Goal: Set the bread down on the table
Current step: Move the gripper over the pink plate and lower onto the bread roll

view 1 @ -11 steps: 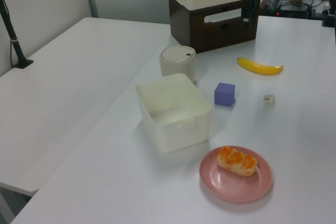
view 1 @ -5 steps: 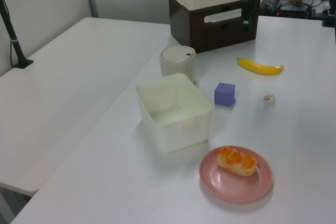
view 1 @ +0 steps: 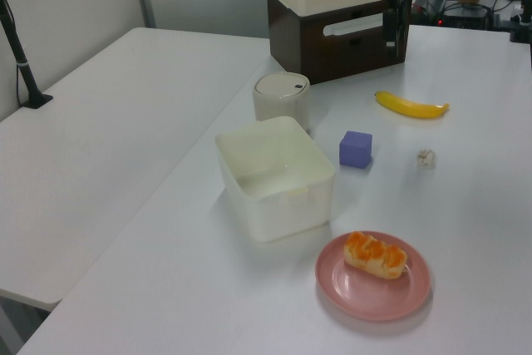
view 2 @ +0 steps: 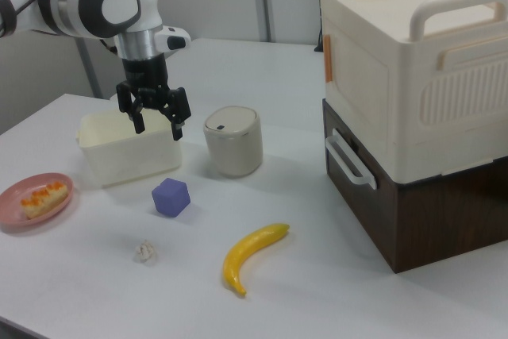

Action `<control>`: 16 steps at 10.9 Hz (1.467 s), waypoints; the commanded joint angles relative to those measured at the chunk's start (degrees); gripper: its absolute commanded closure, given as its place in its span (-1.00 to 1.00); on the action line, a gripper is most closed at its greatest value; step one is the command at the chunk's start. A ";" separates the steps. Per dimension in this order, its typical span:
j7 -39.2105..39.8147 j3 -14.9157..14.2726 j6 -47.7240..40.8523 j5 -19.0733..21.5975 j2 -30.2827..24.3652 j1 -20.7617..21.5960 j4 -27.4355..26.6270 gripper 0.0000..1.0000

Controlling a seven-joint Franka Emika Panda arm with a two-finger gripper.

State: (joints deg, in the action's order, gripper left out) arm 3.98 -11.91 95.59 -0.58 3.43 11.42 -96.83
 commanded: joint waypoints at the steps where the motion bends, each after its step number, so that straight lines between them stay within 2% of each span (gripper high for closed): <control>1: -1.08 0.48 0.91 -0.04 -1.23 0.97 -3.79 -1.00; 3: -3.26 1.35 0.22 0.83 -1.49 3.77 -4.51 -1.00; 5: -10.54 6.70 -0.05 1.10 -1.67 6.40 -4.60 -1.00; 7: -18.88 7.86 1.08 1.10 -0.89 12.19 -4.86 -1.00; 8: -22.31 9.69 3.09 1.19 -0.01 13.70 -5.04 -1.00; 9: -26.70 12.76 6.33 1.19 1.04 13.80 -5.82 -1.00; 10: -31.18 14.18 9.76 1.11 2.79 15.11 -6.79 -1.00; 11: -34.01 14.19 13.10 1.02 4.55 17.64 -7.58 -1.00; 14: -40.95 16.03 19.80 0.49 8.77 20.04 -9.17 -1.00; 16: -44.40 16.04 23.13 0.05 12.29 22.40 -8.91 -1.00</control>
State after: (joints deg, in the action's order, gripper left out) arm -35.92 4.22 114.89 0.25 13.25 31.48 -105.26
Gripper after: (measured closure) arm 0.000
